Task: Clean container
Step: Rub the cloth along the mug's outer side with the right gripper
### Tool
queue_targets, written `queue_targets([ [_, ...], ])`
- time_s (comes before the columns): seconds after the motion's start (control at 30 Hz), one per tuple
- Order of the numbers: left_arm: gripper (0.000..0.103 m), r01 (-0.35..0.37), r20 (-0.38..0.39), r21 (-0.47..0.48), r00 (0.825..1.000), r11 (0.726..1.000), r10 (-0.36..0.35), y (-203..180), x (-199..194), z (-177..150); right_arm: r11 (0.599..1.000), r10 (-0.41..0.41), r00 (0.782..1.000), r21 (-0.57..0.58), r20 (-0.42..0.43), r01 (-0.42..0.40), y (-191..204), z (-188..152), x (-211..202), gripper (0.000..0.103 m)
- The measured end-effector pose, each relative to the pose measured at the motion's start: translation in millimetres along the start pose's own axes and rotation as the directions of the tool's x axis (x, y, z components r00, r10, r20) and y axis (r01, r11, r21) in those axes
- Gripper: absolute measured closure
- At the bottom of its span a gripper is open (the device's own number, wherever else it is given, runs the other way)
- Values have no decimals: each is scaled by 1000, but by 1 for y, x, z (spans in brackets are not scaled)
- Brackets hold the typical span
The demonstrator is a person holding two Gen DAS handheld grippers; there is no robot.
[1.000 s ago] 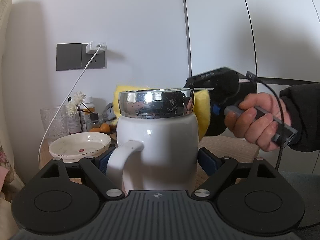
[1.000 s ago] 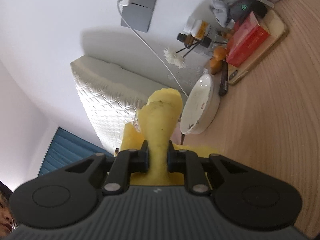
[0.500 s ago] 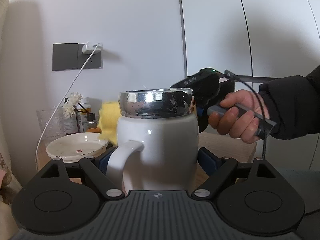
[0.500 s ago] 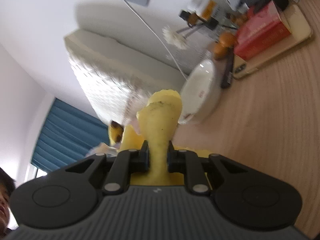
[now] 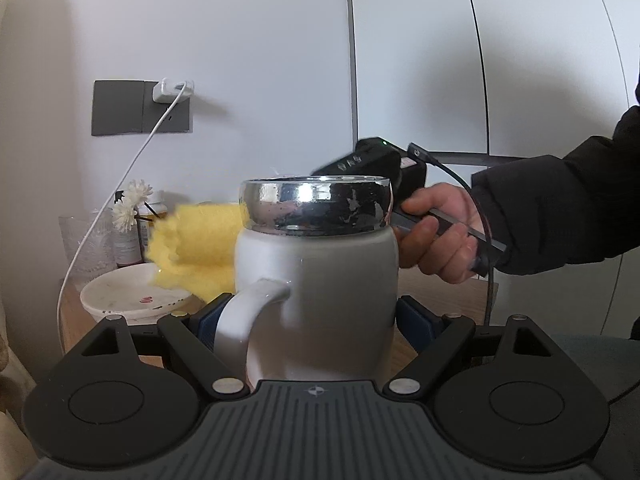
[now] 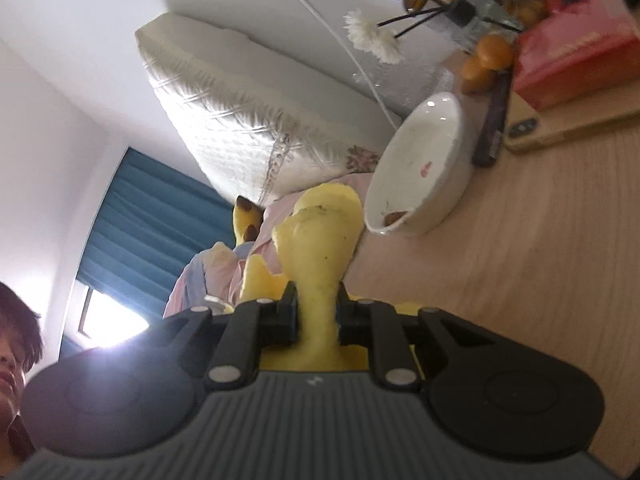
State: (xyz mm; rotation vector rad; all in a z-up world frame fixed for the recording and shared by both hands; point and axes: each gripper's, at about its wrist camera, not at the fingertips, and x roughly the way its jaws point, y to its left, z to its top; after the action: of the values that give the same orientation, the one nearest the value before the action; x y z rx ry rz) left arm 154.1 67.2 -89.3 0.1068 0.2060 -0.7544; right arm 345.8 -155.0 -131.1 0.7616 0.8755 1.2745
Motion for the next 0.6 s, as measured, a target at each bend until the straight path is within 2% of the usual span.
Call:
queue_targets([
  [0.1,14,6,1,-6,1000,1000,-6,1,0,-1,999,33,999,7,-1,-33,-2,3,4,84],
  [0.27,14,12,2,-15,1000,1000,-12,2,0,-2,999,-19,1000,46,-9,20,-12,-3,4,84],
  [0.47,14,7,4,-17,1000,1000,-7,2,1,-2,999,7,998,44,67,-10,-3,-10,-7,84],
  [0.6,14,0,5,-15,1000,1000,0,2,1,-3,996,-53,995,72,87,47,-4,-17,-11,84],
])
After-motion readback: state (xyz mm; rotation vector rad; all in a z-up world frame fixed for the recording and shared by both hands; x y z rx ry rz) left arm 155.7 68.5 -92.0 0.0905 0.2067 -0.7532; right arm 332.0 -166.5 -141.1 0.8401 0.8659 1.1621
